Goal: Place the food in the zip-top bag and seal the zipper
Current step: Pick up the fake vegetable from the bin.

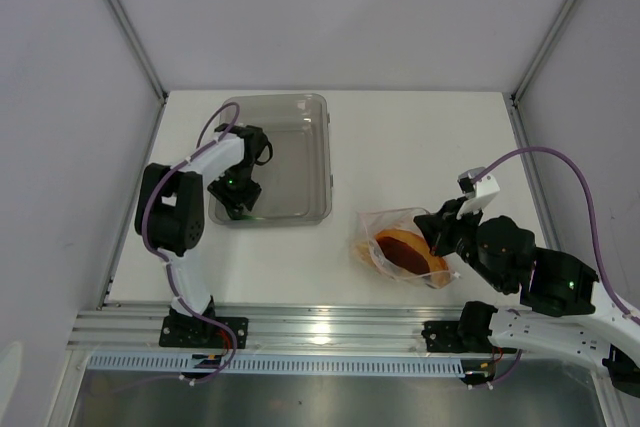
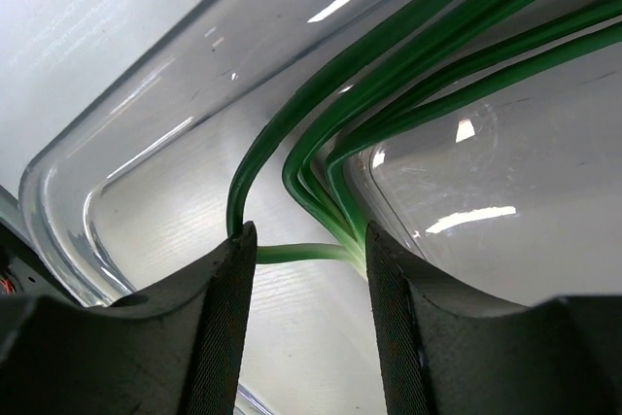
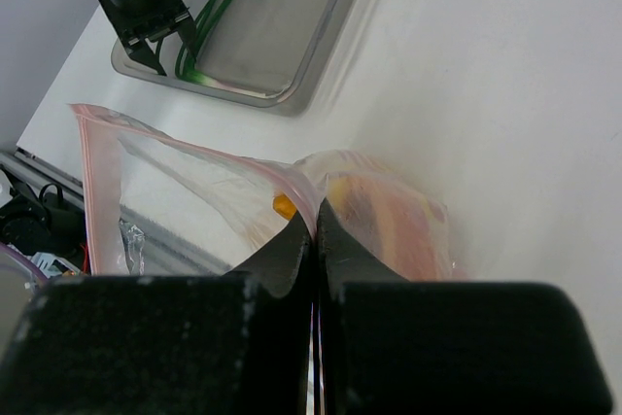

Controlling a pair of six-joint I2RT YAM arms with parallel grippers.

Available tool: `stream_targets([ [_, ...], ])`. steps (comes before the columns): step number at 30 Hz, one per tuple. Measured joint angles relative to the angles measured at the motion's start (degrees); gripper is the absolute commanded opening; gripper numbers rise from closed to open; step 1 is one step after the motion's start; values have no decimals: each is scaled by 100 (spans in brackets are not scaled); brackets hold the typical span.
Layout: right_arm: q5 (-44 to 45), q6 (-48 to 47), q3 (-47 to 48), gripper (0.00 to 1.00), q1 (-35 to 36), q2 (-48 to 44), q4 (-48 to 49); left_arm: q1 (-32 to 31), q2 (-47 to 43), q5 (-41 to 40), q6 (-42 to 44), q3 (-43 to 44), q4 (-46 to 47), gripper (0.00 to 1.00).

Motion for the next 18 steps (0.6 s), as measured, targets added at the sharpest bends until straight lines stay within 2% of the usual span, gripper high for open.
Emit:
stream_targets([
  [18,-79,0,-2,0,0,39,4,111,-188,-118,306,55,-2,52],
])
